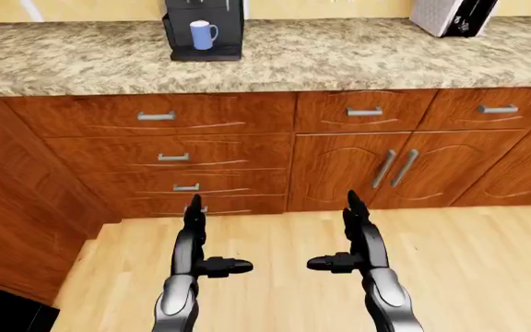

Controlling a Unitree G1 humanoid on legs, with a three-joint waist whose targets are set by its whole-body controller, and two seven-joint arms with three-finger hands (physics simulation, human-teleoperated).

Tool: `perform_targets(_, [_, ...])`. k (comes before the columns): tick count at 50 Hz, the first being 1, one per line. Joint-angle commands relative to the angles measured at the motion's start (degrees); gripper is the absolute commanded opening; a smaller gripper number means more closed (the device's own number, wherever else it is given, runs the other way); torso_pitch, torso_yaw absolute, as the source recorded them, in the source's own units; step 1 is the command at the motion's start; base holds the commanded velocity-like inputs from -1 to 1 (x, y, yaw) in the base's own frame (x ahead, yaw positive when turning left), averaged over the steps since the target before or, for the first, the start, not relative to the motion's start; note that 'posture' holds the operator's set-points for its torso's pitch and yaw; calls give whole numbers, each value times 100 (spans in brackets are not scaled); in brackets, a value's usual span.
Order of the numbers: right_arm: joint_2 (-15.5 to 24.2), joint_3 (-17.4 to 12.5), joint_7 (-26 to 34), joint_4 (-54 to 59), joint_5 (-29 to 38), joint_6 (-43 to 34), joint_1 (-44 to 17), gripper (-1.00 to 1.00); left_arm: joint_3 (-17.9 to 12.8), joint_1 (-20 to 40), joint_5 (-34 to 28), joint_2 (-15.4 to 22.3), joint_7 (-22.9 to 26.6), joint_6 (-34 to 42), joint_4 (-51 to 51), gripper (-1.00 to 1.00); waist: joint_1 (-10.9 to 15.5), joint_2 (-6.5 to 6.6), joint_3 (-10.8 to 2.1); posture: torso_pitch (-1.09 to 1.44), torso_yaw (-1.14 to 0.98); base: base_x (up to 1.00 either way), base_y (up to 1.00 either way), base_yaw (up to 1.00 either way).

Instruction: Pick the mug from under the coffee machine dispenser and place it on the counter.

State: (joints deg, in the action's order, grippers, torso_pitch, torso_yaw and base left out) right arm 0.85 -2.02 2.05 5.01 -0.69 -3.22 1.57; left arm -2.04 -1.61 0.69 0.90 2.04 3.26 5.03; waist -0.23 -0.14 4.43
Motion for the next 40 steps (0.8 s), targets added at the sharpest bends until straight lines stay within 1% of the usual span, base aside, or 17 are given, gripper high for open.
perform_targets(1, [25, -15, 7, -549, -33, 284, -147, 100, -96, 159, 465, -104, -11, 9, -1118, 100, -12, -45, -5, 0, 0, 0, 0, 0])
perform_targets(2, [21, -9, 29, -607, -56, 233, -127, 100, -69, 154, 523, -87, -32, 172, -1316, 100, 13, -42, -220, 0, 0, 0, 0, 0])
perform_targets(3, [26, -17, 29, -609, -55, 212, -139, 100, -56, 150, 405, -52, -98, 61, -1215, 100, 35, -4, -374, 0, 0, 0, 0, 0])
perform_targets(5, [35, -30, 0, -710, -36, 79, -167, 100, -94, 181, 443, -30, -151, 132, -1274, 100, 32, -57, -124, 0, 0, 0, 0, 0])
perform_targets(7, [53, -100, -43, -739, -71, -31, -250, 100, -104, 245, 413, 9, -208, 291, -1385, 100, 43, -54, -401, 0, 0, 0, 0, 0])
perform_targets(8, [79, -150, -60, -739, -91, -73, -303, 100, -190, 330, 552, 8, -270, 616, -1569, 100, 44, -47, -431, 0, 0, 0, 0, 0])
perform_targets(10, [120, -213, -91, -942, -114, -258, -368, 100, -275, 447, 622, 72, -316, 892, -1788, 100, 45, -33, -447, 0, 0, 0, 0, 0])
perform_targets(11, [129, -232, -105, -1080, -134, -387, -411, 100, -302, 467, 718, 105, -308, 1279, -2029, 100, 49, -28, -459, 0, 0, 0, 0, 0])
perform_targets(13, [161, -256, -119, -1242, -133, -525, -541, 100, -458, 680, 910, 163, -376, 1648, -2431, 100, 48, -16, -475, 0, 0, 0, 0, 0])
perform_targets(15, [212, -382, -104, -1388, -284, -705, -717, 100, -571, 873, 821, 297, -463, 1638, -2511, 100, 43, -10, -479, 0, 0, 0, 0, 0])
perform_targets(16, [262, -440, -129, -1406, -302, -749, -814, 100, -560, 916, 692, 404, -395, 1669, -2512, 100, 42, -9, -482, 0, 0, 0, 0, 0])
perform_targets(21, [542, -733, -205, -1706, -467, -1181, -1259, 100, -813, 1166, 872, 497, -397, 1822, -2669, 100, 48, -6, -523, 0, 0, 0, 0, 0])
perform_targets(24, [699, -877, -222, -1993, -611, -1522, -1484, 100, -999, 1441, 856, 664, -555, 1992, -2732, 100, 54, -7, -535, 0, 0, 0, 0, 0])
perform_targets(25, [755, -927, -228, -2060, -641, -1604, -1560, 100, -1097, 1581, 911, 743, -644, 2194, -2767, 100, 54, -10, -534, 0, 0, 0, 0, 0])
perform_targets(27, [893, -1041, -237, -2191, -723, -1811, -1747, 100, -1249, 1797, 1009, 907, -775, 2456, -2876, 100, 50, -12, -524, 0, 0, 0, 0, 0])
perform_targets(31, [1192, -1312, -298, -2343, -1007, -2206, -2126, 100, -1432, 2047, 1149, 1179, -867, 2645, -2936, 100, 36, -19, -483, 0, 0, 0, 0, 0])
perform_targets(40, [1703, -1584, -450, -2350, -1330, -2546, -2626, 100, -1812, 2542, 1487, 1767, -1051, 3007, -2992, 100, 36, -5, -417, 0, 0, 0, 0, 0])
